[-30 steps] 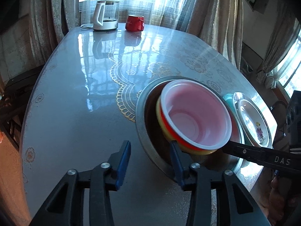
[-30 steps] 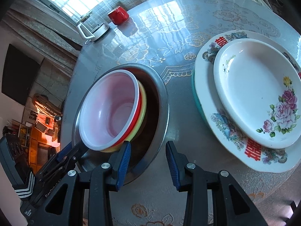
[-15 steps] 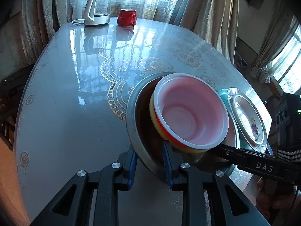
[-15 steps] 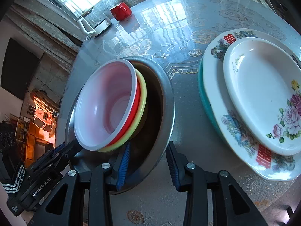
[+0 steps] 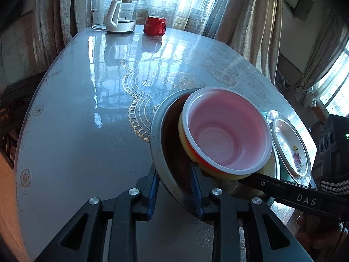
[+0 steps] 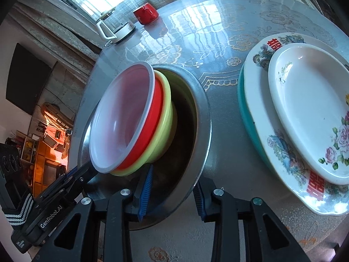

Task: Organize plates and bowls
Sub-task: 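Lift the nested bowl stack and carry it over the plate stack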

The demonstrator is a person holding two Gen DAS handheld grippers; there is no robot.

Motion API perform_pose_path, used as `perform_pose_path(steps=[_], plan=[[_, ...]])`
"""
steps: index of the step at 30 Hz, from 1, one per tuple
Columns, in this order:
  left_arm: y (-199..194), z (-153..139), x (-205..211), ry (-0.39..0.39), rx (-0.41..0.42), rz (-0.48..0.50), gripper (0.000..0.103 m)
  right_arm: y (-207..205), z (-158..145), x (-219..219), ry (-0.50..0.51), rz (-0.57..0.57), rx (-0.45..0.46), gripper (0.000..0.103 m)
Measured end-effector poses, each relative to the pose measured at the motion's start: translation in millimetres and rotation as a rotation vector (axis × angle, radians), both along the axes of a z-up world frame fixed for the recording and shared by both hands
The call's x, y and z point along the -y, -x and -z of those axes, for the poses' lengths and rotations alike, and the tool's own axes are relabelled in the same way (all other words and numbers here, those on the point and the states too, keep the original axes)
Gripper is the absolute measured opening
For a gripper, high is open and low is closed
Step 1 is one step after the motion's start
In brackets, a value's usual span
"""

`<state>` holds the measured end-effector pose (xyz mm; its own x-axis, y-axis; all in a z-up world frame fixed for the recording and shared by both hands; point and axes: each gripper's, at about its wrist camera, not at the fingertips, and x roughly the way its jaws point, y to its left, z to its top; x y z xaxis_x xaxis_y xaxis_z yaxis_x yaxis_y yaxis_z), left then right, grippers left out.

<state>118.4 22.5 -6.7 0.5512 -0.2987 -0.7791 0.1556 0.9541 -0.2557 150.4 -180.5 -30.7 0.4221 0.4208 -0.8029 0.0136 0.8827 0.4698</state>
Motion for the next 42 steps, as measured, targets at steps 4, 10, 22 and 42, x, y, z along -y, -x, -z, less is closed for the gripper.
perform_pose_path(steps=[4,10,22,42], plan=[[1.9,-1.2,3.0,-0.005,0.019,-0.001,0.026,1.1,0.4,-0.2,-0.004,-0.004,0.013,0.035],[2.9,-0.4,2.1,0.006,0.037,-0.007,0.025,2.2,0.3,-3.7,0.016,-0.009,0.039,0.034],[15.0,1.3,0.1,0.011,0.075,-0.004,0.025,6.8,3.8,-1.4,0.008,0.012,0.126,0.029],[22.4,-28.9,8.5,0.028,0.166,0.022,0.025,21.5,-23.3,13.1,-0.001,0.032,0.19,0.027]])
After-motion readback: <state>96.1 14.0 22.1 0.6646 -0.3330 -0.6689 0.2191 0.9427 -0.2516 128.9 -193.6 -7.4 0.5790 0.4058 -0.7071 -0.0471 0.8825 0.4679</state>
